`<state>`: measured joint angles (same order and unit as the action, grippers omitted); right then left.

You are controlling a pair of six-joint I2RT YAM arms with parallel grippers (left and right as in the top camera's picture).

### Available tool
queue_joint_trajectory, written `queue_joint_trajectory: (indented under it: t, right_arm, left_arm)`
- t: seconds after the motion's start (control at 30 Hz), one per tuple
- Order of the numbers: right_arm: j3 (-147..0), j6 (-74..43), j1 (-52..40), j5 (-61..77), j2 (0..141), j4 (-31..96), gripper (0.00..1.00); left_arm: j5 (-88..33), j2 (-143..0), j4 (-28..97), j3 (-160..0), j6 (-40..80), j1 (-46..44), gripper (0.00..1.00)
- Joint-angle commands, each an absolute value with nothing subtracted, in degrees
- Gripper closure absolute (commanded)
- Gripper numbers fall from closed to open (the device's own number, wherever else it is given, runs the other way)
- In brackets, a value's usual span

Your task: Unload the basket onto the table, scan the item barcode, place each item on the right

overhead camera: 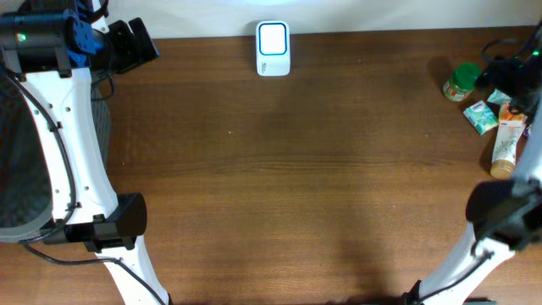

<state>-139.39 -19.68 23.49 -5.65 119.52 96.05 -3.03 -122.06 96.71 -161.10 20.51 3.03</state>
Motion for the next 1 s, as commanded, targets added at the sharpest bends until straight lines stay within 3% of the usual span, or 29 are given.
queue_joint_trajectory:
  t: [0.0,0.13,0.4,0.5,0.67,0.97]
  right_arm:
    - [-138.9,-18.3,23.2,-1.9,108.6,97.3,0.01]
    - [-132.2,-18.2,21.6,-1.1,94.7,97.3,0.01]
    - [-89.4,-17.9,11.2,-0.5,57.7,83.2,0.01]
    - [-77.5,-18.9,11.2,4.3,50.2,84.2,0.01]
    - [-67.8,-18.9,11.2,4.3,48.4,84.2,0.01]
    - [-67.2,-18.2,11.2,2.8,56.0,83.3,0.01]
  left_arm:
    - [-3.2,-121.2,96.7,-161.2,19.6,3.2,0.01]
    - [-3.2,-121.2,96.7,-161.2,19.6,3.2,0.01]
    - [-3.2,-121.2,96.7,-161.2,19.6,3.2,0.01]
    - [-3.2,-121.2,96.7,-161.2,19.6,3.2,0.01]
    - [-3.2,-121.2,96.7,-161.2,19.6,3.2,0.01]
    - [-3.2,-121.2,96.7,-161.2,19.6,3.2,0.01]
